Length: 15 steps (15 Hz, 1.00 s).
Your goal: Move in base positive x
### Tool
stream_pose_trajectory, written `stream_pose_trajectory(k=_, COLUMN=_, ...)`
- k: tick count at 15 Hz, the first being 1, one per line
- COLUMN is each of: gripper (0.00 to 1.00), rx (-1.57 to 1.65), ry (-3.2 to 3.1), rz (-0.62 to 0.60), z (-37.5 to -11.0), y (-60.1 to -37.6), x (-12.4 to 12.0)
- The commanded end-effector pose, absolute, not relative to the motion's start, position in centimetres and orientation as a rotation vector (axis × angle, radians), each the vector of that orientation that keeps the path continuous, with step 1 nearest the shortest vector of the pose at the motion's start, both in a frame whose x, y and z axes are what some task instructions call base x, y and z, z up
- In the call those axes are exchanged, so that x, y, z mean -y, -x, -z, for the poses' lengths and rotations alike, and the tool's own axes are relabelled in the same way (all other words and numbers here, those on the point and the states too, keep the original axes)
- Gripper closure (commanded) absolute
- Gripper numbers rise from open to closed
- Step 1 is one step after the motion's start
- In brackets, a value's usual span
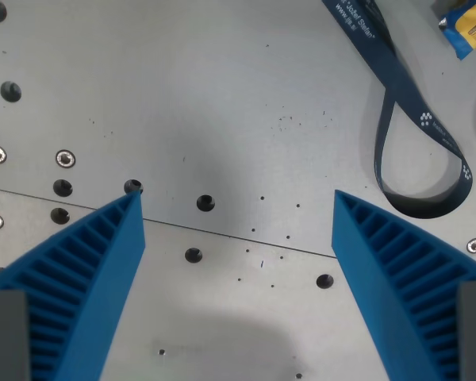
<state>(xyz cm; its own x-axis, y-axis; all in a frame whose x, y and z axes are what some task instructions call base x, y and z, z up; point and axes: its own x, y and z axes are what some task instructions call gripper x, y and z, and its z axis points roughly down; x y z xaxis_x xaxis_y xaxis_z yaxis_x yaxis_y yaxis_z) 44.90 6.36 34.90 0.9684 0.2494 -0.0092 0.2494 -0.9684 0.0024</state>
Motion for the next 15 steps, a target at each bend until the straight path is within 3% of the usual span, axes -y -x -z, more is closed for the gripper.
stream_pose_trajectory(k=1, gripper=0.0, rx=-0.394, ry=-3.113, rz=0.005, z=-35.2, y=-45.4, x=-6.2)
stream_pose_trajectory(k=15, gripper=0.0, rx=-0.394, ry=-3.113, rz=0.005, z=-34.9, y=-53.0, x=-4.7)
